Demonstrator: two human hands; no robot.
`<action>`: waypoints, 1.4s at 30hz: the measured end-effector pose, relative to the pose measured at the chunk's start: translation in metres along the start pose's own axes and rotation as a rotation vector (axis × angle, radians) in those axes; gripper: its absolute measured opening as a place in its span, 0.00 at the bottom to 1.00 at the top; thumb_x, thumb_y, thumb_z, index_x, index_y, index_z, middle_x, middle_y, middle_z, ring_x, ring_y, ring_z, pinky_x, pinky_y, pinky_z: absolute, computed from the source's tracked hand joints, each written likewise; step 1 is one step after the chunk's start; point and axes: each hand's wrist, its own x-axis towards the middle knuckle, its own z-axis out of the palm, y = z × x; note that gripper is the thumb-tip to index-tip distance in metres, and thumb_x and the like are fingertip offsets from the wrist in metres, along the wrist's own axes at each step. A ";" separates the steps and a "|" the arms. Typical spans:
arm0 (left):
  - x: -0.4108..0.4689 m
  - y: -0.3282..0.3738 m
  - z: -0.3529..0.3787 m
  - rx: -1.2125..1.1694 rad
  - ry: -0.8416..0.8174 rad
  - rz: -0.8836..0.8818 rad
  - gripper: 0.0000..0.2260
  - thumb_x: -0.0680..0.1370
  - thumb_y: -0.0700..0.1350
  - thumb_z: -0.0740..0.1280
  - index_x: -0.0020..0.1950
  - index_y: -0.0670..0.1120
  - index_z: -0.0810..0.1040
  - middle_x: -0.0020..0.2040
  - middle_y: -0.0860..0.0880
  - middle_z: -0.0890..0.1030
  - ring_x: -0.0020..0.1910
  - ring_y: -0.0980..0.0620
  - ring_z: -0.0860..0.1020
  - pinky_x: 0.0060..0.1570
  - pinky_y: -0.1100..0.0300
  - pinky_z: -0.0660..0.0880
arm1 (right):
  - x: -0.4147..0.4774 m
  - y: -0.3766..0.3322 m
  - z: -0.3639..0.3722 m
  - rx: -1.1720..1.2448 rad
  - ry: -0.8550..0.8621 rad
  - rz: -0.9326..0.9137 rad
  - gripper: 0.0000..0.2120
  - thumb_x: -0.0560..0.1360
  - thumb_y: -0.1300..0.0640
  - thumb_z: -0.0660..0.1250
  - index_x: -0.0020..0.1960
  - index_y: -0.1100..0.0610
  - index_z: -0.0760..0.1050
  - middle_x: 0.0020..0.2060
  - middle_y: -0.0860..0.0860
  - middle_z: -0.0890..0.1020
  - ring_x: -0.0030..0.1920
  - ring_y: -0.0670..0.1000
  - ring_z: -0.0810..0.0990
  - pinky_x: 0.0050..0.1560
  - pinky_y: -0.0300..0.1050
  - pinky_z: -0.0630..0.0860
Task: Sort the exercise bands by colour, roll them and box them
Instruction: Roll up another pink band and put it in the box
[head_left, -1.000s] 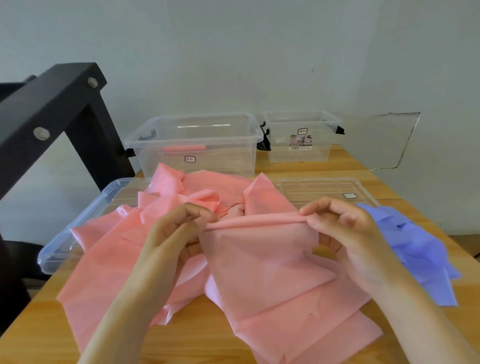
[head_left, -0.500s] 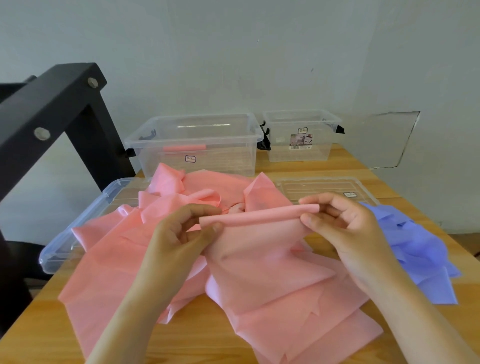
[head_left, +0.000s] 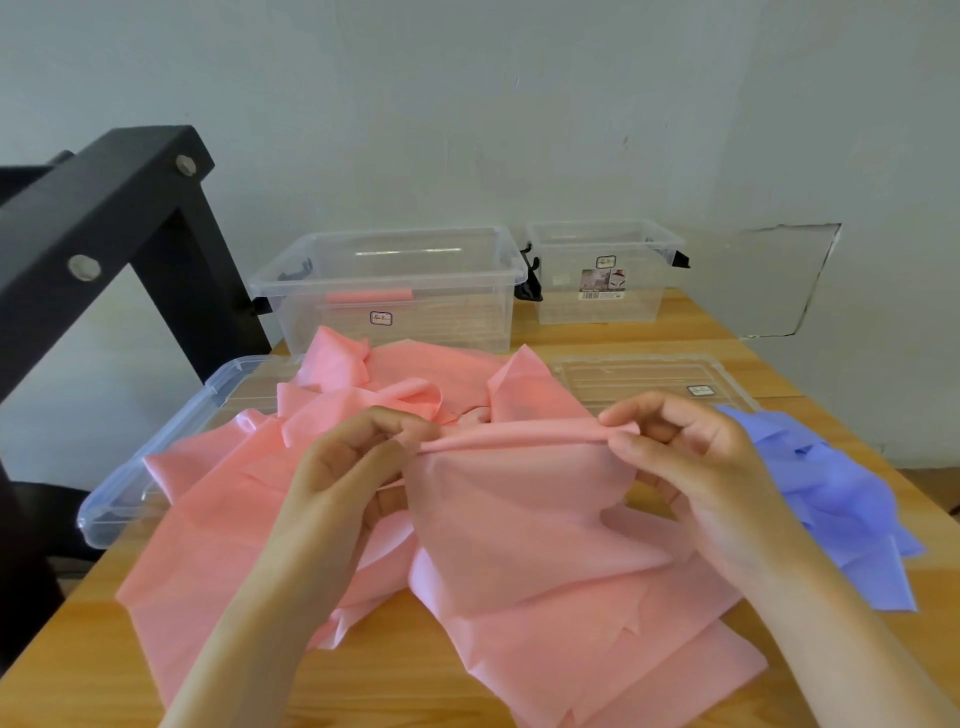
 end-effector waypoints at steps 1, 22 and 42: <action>0.000 -0.001 0.000 0.069 0.024 0.025 0.05 0.74 0.41 0.71 0.38 0.47 0.83 0.36 0.49 0.78 0.33 0.56 0.75 0.31 0.66 0.74 | 0.000 -0.001 0.001 -0.031 0.015 -0.004 0.06 0.67 0.59 0.76 0.40 0.51 0.82 0.34 0.51 0.74 0.38 0.55 0.66 0.35 0.42 0.64; -0.002 -0.001 0.000 0.034 -0.073 -0.091 0.04 0.70 0.39 0.72 0.43 0.44 0.79 0.29 0.48 0.74 0.27 0.55 0.72 0.26 0.68 0.70 | 0.000 -0.006 0.002 0.037 0.004 0.053 0.04 0.65 0.57 0.71 0.38 0.49 0.82 0.30 0.48 0.76 0.31 0.47 0.69 0.30 0.40 0.62; -0.001 -0.003 -0.002 0.047 -0.084 -0.062 0.06 0.73 0.39 0.70 0.41 0.50 0.78 0.32 0.43 0.71 0.29 0.51 0.68 0.25 0.64 0.64 | 0.003 -0.002 0.002 0.048 0.019 0.012 0.09 0.68 0.62 0.69 0.38 0.48 0.79 0.29 0.49 0.75 0.34 0.52 0.62 0.33 0.46 0.56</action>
